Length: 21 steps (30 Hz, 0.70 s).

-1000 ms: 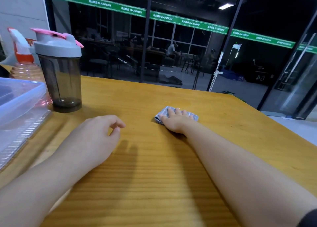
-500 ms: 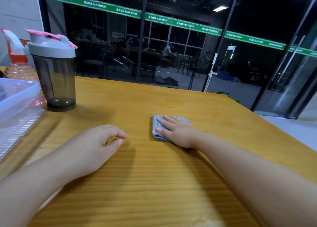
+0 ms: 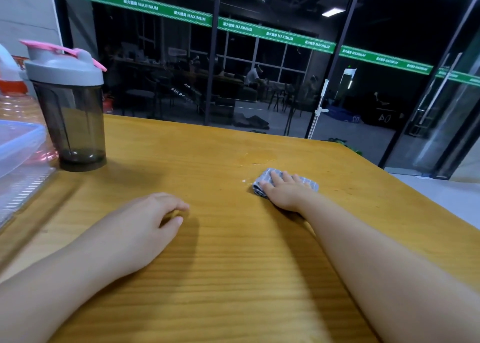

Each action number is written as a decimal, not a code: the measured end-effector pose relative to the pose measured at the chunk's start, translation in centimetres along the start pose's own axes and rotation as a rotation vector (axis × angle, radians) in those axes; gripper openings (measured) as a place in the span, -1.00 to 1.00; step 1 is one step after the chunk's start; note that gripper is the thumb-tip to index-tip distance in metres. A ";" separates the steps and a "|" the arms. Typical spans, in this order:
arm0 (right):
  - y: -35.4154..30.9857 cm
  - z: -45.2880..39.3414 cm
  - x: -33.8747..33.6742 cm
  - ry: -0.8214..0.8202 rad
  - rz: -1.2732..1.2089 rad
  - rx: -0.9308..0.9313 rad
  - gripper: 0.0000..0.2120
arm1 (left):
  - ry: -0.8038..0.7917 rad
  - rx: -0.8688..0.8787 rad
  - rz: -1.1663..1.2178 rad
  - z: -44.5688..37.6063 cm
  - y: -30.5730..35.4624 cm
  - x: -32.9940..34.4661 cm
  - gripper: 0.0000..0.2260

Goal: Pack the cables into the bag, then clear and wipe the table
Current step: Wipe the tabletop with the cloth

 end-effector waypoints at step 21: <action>-2.8 7.3 0.1 -0.039 -0.014 -0.435 -0.43 | -0.008 0.010 0.160 1.2 0.7 -0.4 -0.81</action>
Point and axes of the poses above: each hand's wrist, its own z-axis away from the middle knuckle, its own x-axis out of the palm, y = z × x, the point moved 5 cm from there along -z, towards the middle knuckle, and after that the axes turned 8 degrees about y, right-handed, at the moved point
